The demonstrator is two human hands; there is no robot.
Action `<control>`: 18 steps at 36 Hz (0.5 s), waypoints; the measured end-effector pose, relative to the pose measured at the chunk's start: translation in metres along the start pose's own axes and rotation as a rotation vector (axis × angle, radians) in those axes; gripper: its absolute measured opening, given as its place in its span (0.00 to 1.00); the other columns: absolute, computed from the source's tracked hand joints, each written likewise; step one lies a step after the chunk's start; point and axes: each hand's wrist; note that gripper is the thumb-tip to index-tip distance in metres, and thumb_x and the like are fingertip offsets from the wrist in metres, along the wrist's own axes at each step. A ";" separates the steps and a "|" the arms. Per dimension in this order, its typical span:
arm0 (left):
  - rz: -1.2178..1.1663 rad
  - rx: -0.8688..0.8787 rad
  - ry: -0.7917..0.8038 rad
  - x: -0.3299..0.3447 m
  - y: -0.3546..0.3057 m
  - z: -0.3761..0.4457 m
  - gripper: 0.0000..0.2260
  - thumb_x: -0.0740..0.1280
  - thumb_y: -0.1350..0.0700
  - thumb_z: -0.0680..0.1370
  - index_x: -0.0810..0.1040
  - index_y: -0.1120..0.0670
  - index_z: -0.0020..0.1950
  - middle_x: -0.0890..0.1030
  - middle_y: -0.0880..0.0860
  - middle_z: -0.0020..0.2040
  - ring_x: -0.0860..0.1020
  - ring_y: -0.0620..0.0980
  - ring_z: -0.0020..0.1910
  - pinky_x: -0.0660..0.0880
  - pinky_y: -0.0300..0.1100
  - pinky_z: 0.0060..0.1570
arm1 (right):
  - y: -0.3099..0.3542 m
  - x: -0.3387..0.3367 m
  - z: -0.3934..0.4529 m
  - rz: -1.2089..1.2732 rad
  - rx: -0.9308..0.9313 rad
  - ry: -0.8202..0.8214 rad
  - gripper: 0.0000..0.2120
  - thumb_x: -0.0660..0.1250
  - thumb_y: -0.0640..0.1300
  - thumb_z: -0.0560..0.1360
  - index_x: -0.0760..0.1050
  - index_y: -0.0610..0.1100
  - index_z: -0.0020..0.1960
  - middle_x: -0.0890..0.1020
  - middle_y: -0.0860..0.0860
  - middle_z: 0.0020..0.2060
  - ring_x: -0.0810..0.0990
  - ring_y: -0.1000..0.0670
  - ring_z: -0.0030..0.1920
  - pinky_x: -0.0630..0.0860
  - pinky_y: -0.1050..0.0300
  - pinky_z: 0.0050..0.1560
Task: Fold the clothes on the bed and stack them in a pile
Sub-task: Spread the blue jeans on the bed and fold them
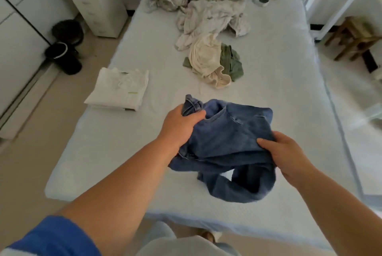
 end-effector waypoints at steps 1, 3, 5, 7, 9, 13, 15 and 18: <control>0.090 0.087 -0.003 0.000 -0.009 -0.004 0.04 0.71 0.51 0.72 0.78 0.46 0.38 0.81 0.36 0.33 0.78 0.32 0.33 0.71 0.25 0.31 | -0.001 0.001 0.001 -0.116 0.002 -0.006 0.06 0.66 0.42 0.75 0.77 0.43 0.51 0.83 0.47 0.44 0.80 0.45 0.48 0.75 0.49 0.50; 0.188 0.199 0.030 0.002 -0.022 -0.011 0.06 0.71 0.51 0.72 0.77 0.45 0.36 0.80 0.35 0.33 0.76 0.31 0.34 0.69 0.24 0.30 | 0.002 0.006 0.000 -0.232 -0.006 -0.034 0.09 0.66 0.48 0.75 0.75 0.46 0.54 0.80 0.52 0.49 0.77 0.50 0.49 0.71 0.54 0.50; 0.281 0.272 0.099 0.006 -0.029 -0.021 0.05 0.71 0.51 0.72 0.77 0.46 0.37 0.81 0.39 0.35 0.77 0.33 0.36 0.70 0.25 0.32 | 0.014 0.016 -0.004 -0.149 -0.035 -0.037 0.14 0.67 0.55 0.74 0.74 0.49 0.55 0.79 0.54 0.50 0.77 0.53 0.49 0.71 0.56 0.50; 0.375 0.346 0.195 0.013 -0.027 -0.034 0.05 0.71 0.50 0.71 0.77 0.49 0.43 0.82 0.43 0.40 0.78 0.38 0.41 0.73 0.30 0.39 | 0.035 0.027 -0.009 0.087 -0.004 0.068 0.19 0.68 0.61 0.67 0.76 0.49 0.50 0.82 0.53 0.47 0.80 0.52 0.49 0.76 0.56 0.46; 0.466 0.445 0.283 0.022 -0.024 -0.047 0.08 0.69 0.49 0.72 0.77 0.45 0.50 0.80 0.43 0.46 0.76 0.40 0.47 0.73 0.35 0.46 | 0.057 0.035 -0.013 0.183 0.061 0.223 0.28 0.68 0.67 0.57 0.78 0.49 0.48 0.85 0.50 0.43 0.83 0.51 0.44 0.78 0.56 0.39; 0.668 0.689 0.316 0.025 -0.013 -0.055 0.12 0.69 0.53 0.74 0.81 0.55 0.56 0.79 0.52 0.56 0.75 0.50 0.56 0.71 0.47 0.57 | 0.078 0.047 -0.016 -0.015 0.108 0.428 0.21 0.72 0.56 0.66 0.79 0.43 0.52 0.85 0.46 0.44 0.84 0.49 0.42 0.81 0.55 0.39; 0.767 0.736 0.419 0.018 -0.008 -0.055 0.14 0.70 0.53 0.74 0.80 0.58 0.57 0.78 0.54 0.58 0.73 0.51 0.58 0.69 0.48 0.60 | 0.080 0.049 -0.015 -0.092 0.111 0.400 0.11 0.70 0.42 0.72 0.78 0.39 0.53 0.83 0.41 0.47 0.83 0.46 0.42 0.82 0.52 0.44; 0.629 0.699 0.595 -0.001 -0.002 -0.057 0.17 0.69 0.55 0.71 0.79 0.53 0.60 0.75 0.48 0.62 0.70 0.44 0.63 0.64 0.37 0.65 | 0.079 0.048 -0.017 -0.194 0.056 0.360 0.08 0.67 0.35 0.72 0.78 0.42 0.51 0.82 0.39 0.48 0.83 0.43 0.47 0.80 0.47 0.51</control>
Point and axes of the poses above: each hand's wrist, its own z-axis towards the middle knuckle, its own x-axis out of the palm, y = z × x
